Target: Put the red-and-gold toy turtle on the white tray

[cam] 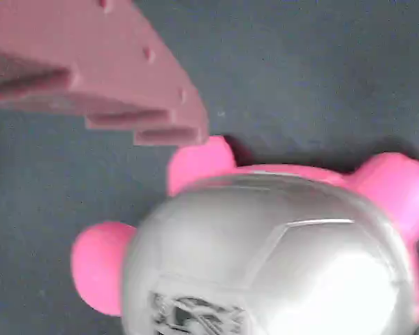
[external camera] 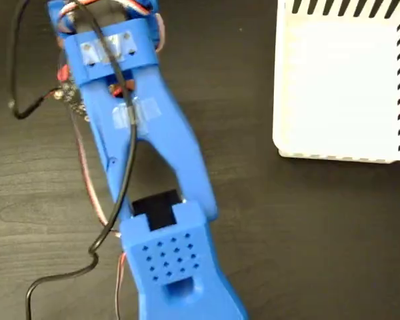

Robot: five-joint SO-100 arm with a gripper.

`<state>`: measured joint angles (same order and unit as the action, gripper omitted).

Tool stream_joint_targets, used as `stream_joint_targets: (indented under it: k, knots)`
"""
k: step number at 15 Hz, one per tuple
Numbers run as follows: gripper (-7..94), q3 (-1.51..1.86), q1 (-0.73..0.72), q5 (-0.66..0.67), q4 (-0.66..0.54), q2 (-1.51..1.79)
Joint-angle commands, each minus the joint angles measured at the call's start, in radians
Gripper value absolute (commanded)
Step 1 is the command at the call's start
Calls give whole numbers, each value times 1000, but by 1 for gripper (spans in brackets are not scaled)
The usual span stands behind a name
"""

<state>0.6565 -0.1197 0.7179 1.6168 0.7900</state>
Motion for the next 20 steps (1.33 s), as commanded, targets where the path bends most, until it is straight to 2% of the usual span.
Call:
stream_joint_targets:
  k: [1,10,11,12,16,20]
  knots:
    - [59,-66,-3,9,-12,6]
    - [59,-160,-34,-20,-35,-127]
    - [55,-163,-35,-25,-40,-132]
    - [45,-178,-35,-44,-40,-140]
    - [0,-210,-40,-95,-40,-160]
    - [0,-181,-40,-130,-35,-95]
